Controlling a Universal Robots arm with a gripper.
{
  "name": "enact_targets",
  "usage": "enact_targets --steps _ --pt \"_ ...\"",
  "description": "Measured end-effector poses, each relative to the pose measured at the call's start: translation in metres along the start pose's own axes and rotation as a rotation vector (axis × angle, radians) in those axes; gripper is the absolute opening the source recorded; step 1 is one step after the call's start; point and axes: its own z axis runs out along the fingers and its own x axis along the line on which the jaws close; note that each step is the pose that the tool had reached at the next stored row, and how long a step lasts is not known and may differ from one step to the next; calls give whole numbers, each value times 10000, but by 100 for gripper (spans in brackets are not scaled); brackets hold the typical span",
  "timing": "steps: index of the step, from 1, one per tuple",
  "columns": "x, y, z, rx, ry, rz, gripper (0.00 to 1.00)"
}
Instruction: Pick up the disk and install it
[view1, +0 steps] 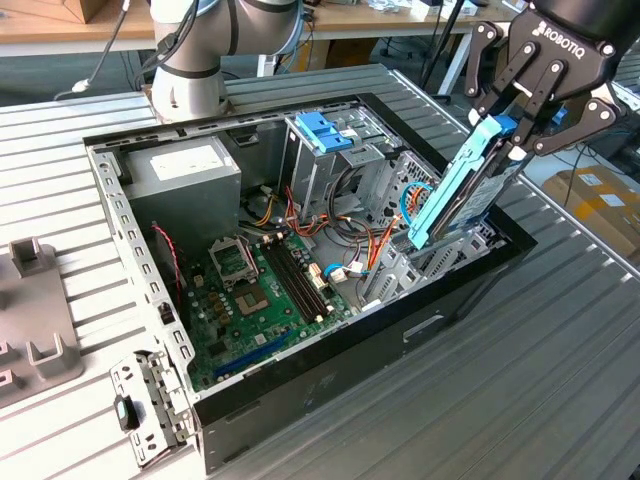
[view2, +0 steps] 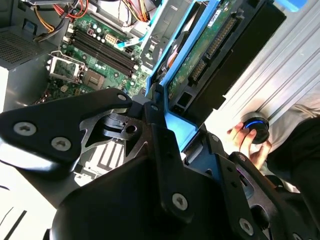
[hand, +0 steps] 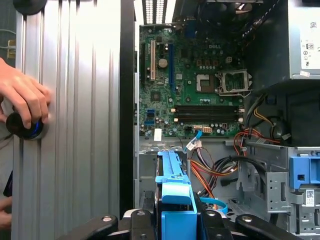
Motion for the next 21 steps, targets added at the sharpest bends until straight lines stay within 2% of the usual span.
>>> enact_targets --steps 4,5,6,7,8,9,15,16,17,18,19,20,21 --pt "0 0 0 -1 2 -4 37" --pt "0 -1 1 33 1 -6 37" --pt "0 -1 3 140 -2 -9 37" --pt "0 -1 3 276 0 -10 37" --pt "0 0 5 364 -6 -11 37" --pt "0 -1 5 409 -8 -12 37" --pt "0 -1 5 413 -8 -13 37" --pt "0 -1 5 414 -31 -14 37" --pt "0 0 5 414 -100 -15 37" --pt "1 1 5 414 -225 -17 37" --pt "3 0 5 414 -465 -25 37" --pt "3 0 5 415 -500 -26 37" --pt "2 -1 5 414 -501 -26 37"
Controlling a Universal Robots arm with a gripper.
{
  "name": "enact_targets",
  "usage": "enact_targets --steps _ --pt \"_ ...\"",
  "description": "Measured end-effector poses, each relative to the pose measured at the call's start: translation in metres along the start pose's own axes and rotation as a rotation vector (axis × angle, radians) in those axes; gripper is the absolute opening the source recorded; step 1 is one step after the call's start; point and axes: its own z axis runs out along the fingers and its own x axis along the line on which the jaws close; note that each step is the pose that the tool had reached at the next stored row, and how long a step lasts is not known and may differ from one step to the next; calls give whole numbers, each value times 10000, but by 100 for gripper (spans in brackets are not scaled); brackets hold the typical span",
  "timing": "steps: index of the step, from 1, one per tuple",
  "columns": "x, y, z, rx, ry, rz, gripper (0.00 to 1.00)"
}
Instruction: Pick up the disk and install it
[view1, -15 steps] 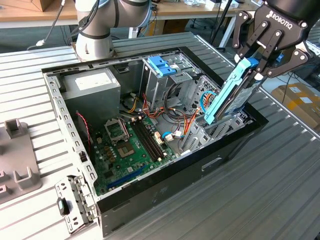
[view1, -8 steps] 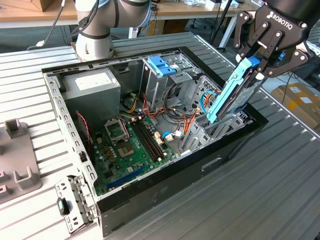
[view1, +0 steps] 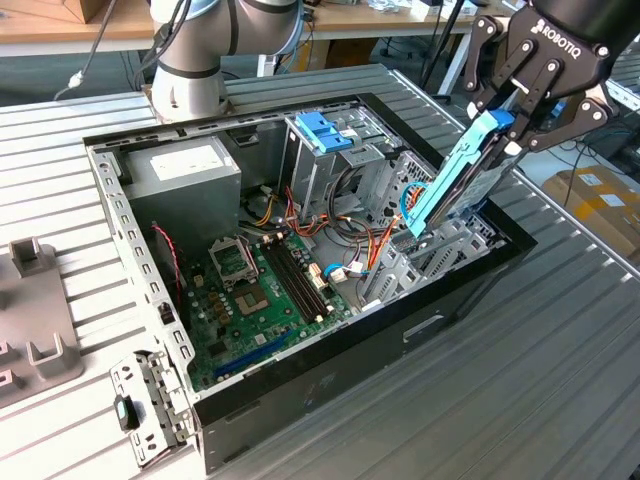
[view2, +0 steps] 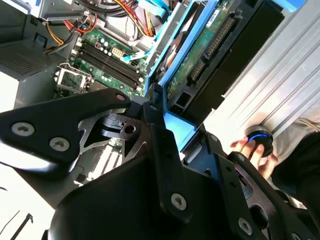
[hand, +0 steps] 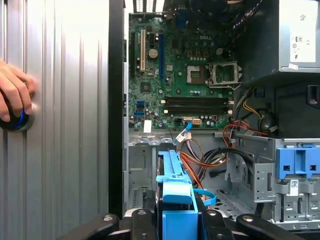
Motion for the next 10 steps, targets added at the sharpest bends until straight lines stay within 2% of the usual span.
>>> enact_targets --steps 10 --pt "3 6 31 0 -1 0 37"
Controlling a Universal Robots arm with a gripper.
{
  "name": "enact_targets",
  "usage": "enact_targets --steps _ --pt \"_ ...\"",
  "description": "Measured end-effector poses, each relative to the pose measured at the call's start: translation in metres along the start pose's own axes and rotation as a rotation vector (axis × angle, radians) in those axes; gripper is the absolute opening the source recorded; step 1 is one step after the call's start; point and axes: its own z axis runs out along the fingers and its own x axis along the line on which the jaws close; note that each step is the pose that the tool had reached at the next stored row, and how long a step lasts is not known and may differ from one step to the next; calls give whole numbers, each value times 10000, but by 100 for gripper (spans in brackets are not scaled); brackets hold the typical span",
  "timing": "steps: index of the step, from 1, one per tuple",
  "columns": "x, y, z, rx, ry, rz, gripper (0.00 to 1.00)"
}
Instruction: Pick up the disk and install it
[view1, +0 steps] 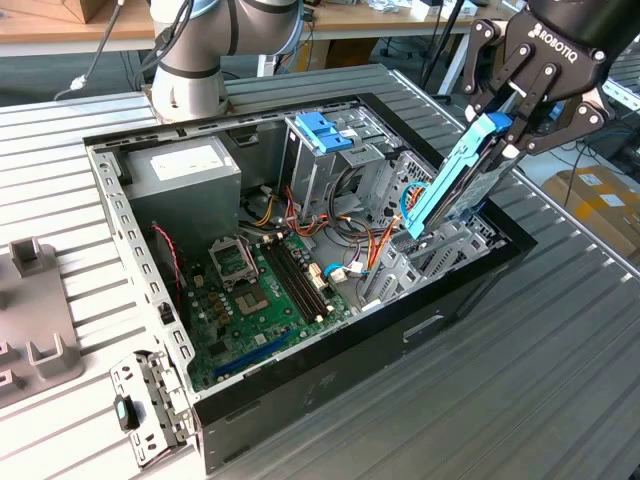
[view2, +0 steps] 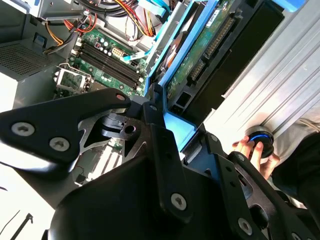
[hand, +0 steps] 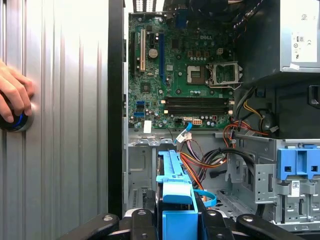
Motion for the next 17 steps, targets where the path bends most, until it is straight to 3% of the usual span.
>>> enact_targets --steps 17 --pt "18 12 65 0 -8 -3 37"
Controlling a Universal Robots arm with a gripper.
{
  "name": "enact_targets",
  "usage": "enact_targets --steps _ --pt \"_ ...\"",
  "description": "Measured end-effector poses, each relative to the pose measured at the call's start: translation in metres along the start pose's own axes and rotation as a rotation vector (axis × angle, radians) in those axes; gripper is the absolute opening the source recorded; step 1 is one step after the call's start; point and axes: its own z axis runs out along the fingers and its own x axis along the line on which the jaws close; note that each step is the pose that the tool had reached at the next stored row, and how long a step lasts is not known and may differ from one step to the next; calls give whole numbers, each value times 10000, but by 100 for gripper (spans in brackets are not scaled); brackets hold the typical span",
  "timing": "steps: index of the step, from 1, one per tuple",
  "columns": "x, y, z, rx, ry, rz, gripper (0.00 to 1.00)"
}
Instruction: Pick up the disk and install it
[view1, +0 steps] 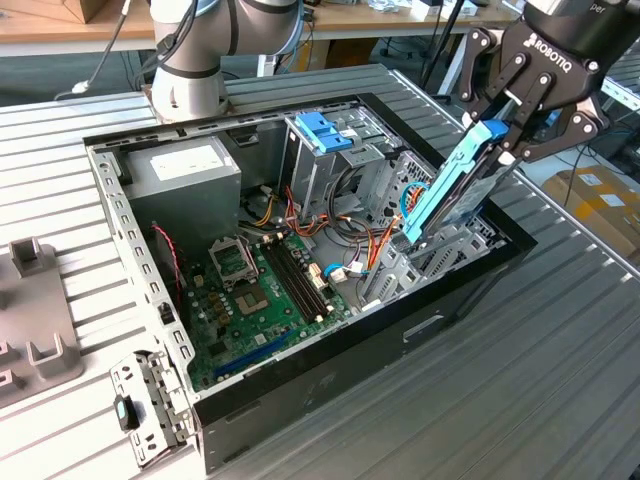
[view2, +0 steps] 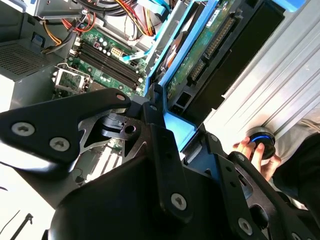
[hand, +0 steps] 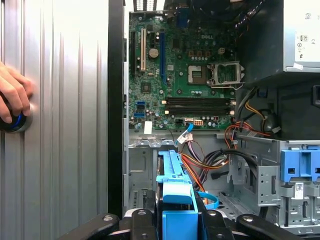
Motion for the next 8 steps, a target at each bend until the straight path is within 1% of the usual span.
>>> enact_targets --steps 4,8 --pt "5 0 29 -1 -1 -6 37" --pt "11 0 43 -1 0 -8 37"
